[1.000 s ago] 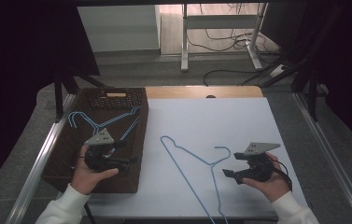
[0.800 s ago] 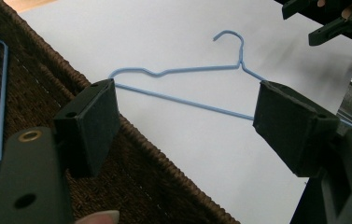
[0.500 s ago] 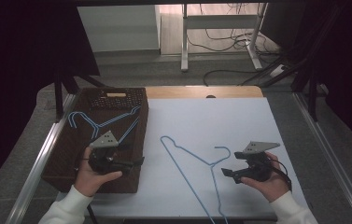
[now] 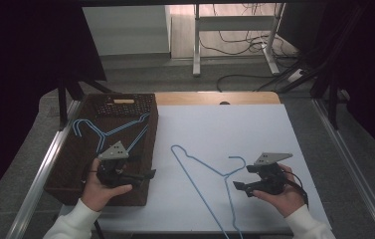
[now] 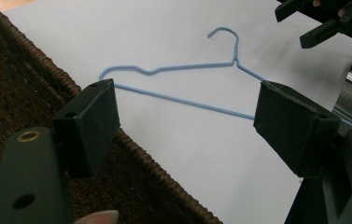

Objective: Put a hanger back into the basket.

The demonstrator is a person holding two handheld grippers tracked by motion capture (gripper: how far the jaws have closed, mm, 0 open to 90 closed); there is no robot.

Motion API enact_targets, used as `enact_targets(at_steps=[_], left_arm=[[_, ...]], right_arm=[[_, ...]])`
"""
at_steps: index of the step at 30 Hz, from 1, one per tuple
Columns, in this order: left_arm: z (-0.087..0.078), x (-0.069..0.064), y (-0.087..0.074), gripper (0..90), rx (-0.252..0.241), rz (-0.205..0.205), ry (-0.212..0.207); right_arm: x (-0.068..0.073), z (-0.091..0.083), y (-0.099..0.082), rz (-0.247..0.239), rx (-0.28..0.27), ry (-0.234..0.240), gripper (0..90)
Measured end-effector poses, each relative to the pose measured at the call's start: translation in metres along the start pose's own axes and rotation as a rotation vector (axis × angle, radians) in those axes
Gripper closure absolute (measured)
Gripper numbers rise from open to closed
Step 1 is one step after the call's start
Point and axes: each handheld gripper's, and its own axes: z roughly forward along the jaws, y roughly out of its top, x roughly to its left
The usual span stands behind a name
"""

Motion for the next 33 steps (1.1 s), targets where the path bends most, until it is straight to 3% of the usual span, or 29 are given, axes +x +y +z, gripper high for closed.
enact_targets(at_steps=[3, 6, 11, 18, 22, 28, 33], left_arm=[[0.0, 0.0, -0.001, 21.9, 0.002, 0.0, 0.001], [0.0, 0.001, -0.001, 22.0, 0.002, -0.003, 0.002], [0.0, 0.001, -0.001, 22.1, 0.002, -0.001, 0.002], [-0.001, 0.001, 0.0, 22.2, 0.002, 0.002, 0.002], [-0.001, 0.001, -0.001, 22.2, 0.001, 0.0, 0.001], [0.0, 0.001, -0.001, 22.3, 0.006, 0.002, 0.002], [-0.001, 0.0, -0.001, 22.3, 0.003, -0.002, 0.003]], right_arm=[[0.009, 0.002, 0.003, -0.026, 0.028, 0.031, 50.1], [0.016, 0.005, 0.004, -0.028, 0.052, 0.075, 68.3], [0.031, 0.016, 0.001, -0.06, 0.143, 0.107, 88.1], [0.053, 0.039, -0.009, -0.099, 0.287, 0.143, 89.6], [0.057, 0.045, -0.015, -0.121, 0.363, 0.127, 89.7], [0.048, 0.043, -0.016, -0.108, 0.387, 0.096, 89.7], [0.034, 0.041, -0.015, -0.114, 0.384, 0.033, 89.8]])
